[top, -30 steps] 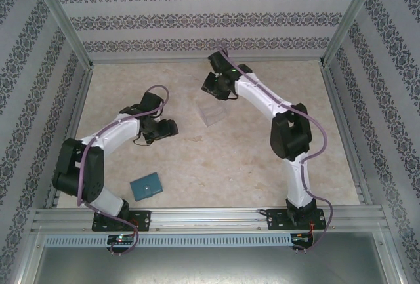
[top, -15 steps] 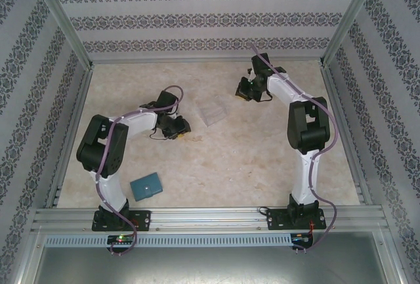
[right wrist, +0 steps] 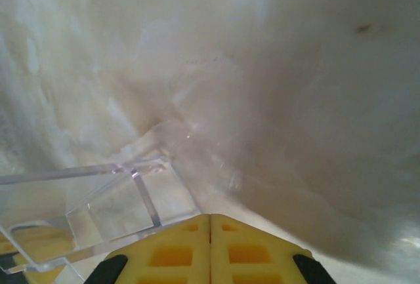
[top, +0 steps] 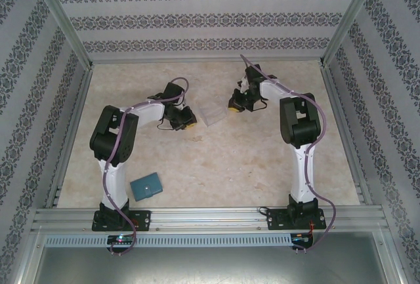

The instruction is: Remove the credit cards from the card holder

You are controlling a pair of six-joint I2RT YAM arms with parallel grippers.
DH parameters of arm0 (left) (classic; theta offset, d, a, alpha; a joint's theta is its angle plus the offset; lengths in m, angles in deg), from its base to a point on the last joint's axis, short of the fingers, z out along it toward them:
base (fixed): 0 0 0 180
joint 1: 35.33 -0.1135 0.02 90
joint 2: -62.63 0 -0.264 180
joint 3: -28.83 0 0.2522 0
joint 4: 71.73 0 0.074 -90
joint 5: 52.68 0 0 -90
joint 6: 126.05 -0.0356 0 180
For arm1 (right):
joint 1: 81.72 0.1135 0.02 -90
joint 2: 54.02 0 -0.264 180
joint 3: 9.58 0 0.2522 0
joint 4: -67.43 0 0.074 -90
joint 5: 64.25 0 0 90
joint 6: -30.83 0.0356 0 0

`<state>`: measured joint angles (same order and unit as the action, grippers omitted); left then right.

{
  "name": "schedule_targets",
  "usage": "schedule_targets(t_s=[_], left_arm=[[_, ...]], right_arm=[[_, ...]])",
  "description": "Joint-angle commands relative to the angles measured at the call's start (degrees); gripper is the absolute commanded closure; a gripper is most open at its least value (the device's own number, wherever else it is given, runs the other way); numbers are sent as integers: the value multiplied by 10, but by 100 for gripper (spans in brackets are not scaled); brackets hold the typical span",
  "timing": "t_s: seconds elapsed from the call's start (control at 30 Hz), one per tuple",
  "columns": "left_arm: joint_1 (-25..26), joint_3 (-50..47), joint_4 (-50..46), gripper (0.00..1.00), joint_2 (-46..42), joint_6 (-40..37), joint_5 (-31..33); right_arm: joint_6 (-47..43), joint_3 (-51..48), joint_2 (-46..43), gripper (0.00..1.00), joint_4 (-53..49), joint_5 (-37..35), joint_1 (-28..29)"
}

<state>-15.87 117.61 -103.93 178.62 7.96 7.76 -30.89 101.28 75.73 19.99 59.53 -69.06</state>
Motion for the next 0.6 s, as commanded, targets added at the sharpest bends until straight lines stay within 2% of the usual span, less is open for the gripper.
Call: schedule_targets(t_s=[0.0, 0.13, 0.57], left_arm=[[4, 25, -6, 84, 24, 2, -22], [5, 52, -30, 87, 43, -16, -25], [4, 142, -131, 87, 90, -84, -8]], right_arm=[[-16, -22, -5, 92, 3, 32, 9], [-20, -46, -17, 92, 5, 39, 14], [2, -142, -64, 91, 58, 48, 37]])
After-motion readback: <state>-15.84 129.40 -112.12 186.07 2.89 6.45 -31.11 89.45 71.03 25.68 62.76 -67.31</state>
